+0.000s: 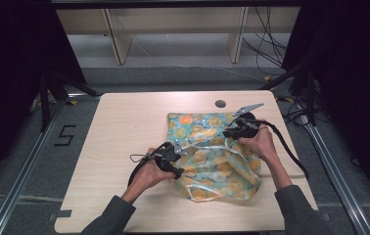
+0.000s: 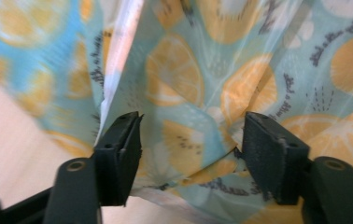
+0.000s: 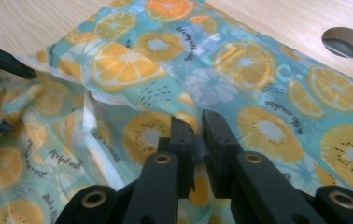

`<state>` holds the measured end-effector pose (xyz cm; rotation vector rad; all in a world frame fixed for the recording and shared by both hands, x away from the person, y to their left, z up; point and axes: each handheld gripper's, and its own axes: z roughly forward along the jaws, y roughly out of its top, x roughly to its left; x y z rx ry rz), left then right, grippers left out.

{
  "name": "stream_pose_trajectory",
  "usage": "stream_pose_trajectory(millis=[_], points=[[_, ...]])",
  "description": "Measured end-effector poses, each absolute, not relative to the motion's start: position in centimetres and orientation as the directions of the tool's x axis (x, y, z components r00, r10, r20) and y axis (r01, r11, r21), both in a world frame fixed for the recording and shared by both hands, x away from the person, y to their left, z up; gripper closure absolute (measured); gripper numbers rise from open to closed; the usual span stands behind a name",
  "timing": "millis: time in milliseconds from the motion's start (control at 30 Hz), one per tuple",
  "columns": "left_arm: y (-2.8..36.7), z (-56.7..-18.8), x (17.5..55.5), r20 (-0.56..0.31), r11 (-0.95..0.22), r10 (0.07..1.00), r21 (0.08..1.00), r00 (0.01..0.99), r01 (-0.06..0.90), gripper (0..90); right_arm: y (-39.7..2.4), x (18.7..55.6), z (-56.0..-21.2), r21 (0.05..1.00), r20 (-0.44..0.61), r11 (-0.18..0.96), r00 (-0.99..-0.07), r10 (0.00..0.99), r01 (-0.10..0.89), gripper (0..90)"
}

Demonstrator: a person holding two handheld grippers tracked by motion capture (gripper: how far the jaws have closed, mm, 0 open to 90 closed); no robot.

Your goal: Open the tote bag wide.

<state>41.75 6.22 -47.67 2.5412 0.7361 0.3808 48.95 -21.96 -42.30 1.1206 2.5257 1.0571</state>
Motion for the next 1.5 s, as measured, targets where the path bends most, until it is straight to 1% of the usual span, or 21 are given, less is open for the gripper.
stream_pose_trajectory(millis=[33, 67, 133, 167, 200, 233, 267, 467, 500, 567, 633, 667, 867, 933, 1067, 1100, 1133, 1167, 1233, 1333, 1500], points=[[6.0, -48.1, 41.8, 0.134, -0.747, 0.565, 0.502, 0.814, 0.436, 37.1, -22.0, 49.0, -42.3, 0.674, 0.113, 0.462, -0.699, 0.706, 0.576, 83.3], [5.9, -48.3, 41.9, 0.153, -0.765, 0.550, 0.485, 0.821, 0.422, 41.3, -21.9, 49.2, -42.6, 0.694, 0.082, 0.473, -0.713, 0.697, 0.542, 83.3], [5.7, -48.7, 42.1, 0.143, -0.776, 0.531, 0.479, 0.835, 0.411, 52.9, -21.8, 49.1, -42.3, 0.669, 0.093, 0.483, -0.708, 0.700, 0.565, 83.3], [5.7, -48.9, 42.2, 0.137, -0.775, 0.526, 0.483, 0.839, 0.407, 68.4, -21.8, 49.1, -42.3, 0.664, 0.098, 0.481, -0.704, 0.704, 0.573, 83.4], [5.8, -49.0, 42.3, 0.139, -0.774, 0.519, 0.494, 0.843, 0.396, 68.4, -21.8, 49.1, -42.3, 0.664, 0.098, 0.481, -0.704, 0.704, 0.573, 83.4], [6.2, -49.1, 42.2, 0.148, -0.777, 0.504, 0.509, 0.851, 0.372, 84.1, -21.9, 49.2, -42.6, 0.682, 0.075, 0.483, -0.708, 0.702, 0.550, 83.8], [6.4, -49.0, 41.9, 0.142, -0.779, 0.490, 0.515, 0.860, 0.359, 86.7, -22.0, 49.2, -42.6, 0.688, 0.078, 0.474, -0.705, 0.704, 0.550, 84.2], [8.2, -47.7, 39.3, 0.010, -0.716, 0.442, 0.606, 0.897, 0.346, 88.0, -22.8, 49.2, -42.2, 0.666, 0.086, 0.482, -0.700, 0.709, 0.570, 86.8], [9.3, -46.5, 38.3, -0.001, -0.711, 0.410, 0.625, 0.912, 0.321, 88.3, -22.9, 49.4, -42.7, 0.697, 0.083, 0.466, -0.707, 0.702, 0.545, 87.5], [9.7, -45.9, 37.6, -0.004, -0.704, 0.397, 0.641, 0.918, 0.307, 88.3, -22.9, 49.3, -42.5, 0.672, 0.103, 0.478, -0.710, 0.696, 0.566, 87.9], [10.2, -44.8, 36.1, -0.064, -0.612, 0.419, 0.717, 0.906, 0.334, 88.3, -22.6, 49.3, -42.8, 0.688, 0.112, 0.466, -0.716, 0.689, 0.557, 88.3], [10.7, -44.0, 35.9, -0.042, -0.628, 0.389, 0.718, 0.920, 0.299, 88.2, -22.5, 49.3, -42.6, 0.674, 0.117, 0.476, -0.718, 0.686, 0.565, 88.4], [12.0, -40.7, 37.3, -0.015, -0.543, 0.465, 0.785, 0.885, 0.299, 87.9, -21.3, 49.7, -42.9, 0.665, 0.114, 0.486, -0.720, 0.684, 0.567, 87.3], [12.0, -40.7, 38.6, -0.023, -0.522, 0.503, 0.788, 0.864, 0.326, 87.8, -21.4, 50.3, -43.3, 0.642, 0.096, 0.515, -0.726, 0.681, 0.568, 80.2], [11.6, -41.4, 40.7, -0.045, -0.510, 0.536, 0.778, 0.843, 0.366, 87.2, -21.4, 49.5, -42.8, 0.647, 0.116, 0.479, -0.698, 0.707, 0.593, 65.2], [11.5, -41.5, 41.1, -0.038, -0.523, 0.532, 0.771, 0.846, 0.364, 86.9, -21.7, 48.8, -41.9, 0.687, 0.090, 0.462, -0.697, 0.711, 0.561, 56.1], [11.3, -41.8, 41.4, -0.060, -0.503, 0.544, 0.774, 0.837, 0.383, 86.9, -21.7, 48.8, -41.9, 0.687, 0.090, 0.462, -0.697, 0.711, 0.561, 56.1], [11.2, -42.1, 42.0, -0.056, -0.509, 0.547, 0.770, 0.835, 0.385, 86.7, -22.2, 47.7, -40.6, 0.715, 0.123, 0.420, -0.692, 0.712, 0.559, 51.6], [11.1, -42.2, 41.9, -0.076, -0.504, 0.570, 0.755, 0.818, 0.421, 86.7, -22.5, 47.1, -39.9, 0.720, 0.134, 0.411, -0.693, 0.709, 0.559, 49.9], [11.2, -42.6, 42.6, -0.067, -0.517, 0.555, 0.753, 0.829, 0.407, 86.4, -23.1, 44.9, -38.2, 0.749, 0.124, 0.397, -0.700, 0.703, 0.531, 46.8], [11.4, -42.9, 43.0, -0.076, -0.522, 0.553, 0.745, 0.830, 0.415, 86.1, -23.0, 40.5, -37.5, 0.720, 0.102, 0.477, -0.757, 0.645, 0.504, 47.5]])
